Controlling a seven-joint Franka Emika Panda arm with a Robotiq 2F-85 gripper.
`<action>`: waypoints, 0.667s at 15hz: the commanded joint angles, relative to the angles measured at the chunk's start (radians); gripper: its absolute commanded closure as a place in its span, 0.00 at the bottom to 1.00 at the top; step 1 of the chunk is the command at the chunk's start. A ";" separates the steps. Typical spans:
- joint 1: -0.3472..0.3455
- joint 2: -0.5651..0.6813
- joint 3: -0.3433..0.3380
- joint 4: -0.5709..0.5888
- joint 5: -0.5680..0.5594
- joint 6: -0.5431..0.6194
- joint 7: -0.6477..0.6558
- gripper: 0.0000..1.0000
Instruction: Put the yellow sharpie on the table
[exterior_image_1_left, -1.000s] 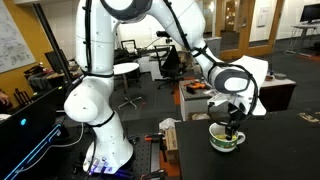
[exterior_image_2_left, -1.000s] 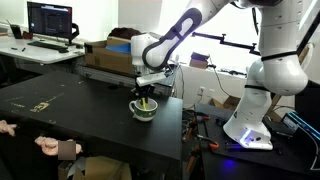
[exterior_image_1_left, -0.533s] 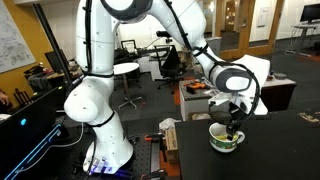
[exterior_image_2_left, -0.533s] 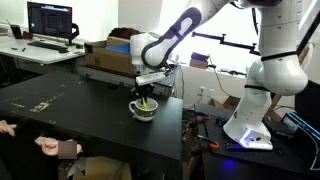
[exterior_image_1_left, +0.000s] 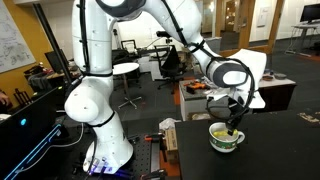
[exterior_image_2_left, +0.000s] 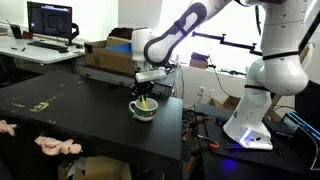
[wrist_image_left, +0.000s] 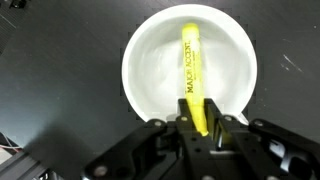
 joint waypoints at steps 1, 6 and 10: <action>0.021 -0.099 -0.010 -0.092 -0.025 0.062 0.064 0.95; 0.023 -0.186 -0.019 -0.170 -0.104 0.167 0.164 0.95; 0.010 -0.262 -0.028 -0.226 -0.226 0.234 0.301 0.95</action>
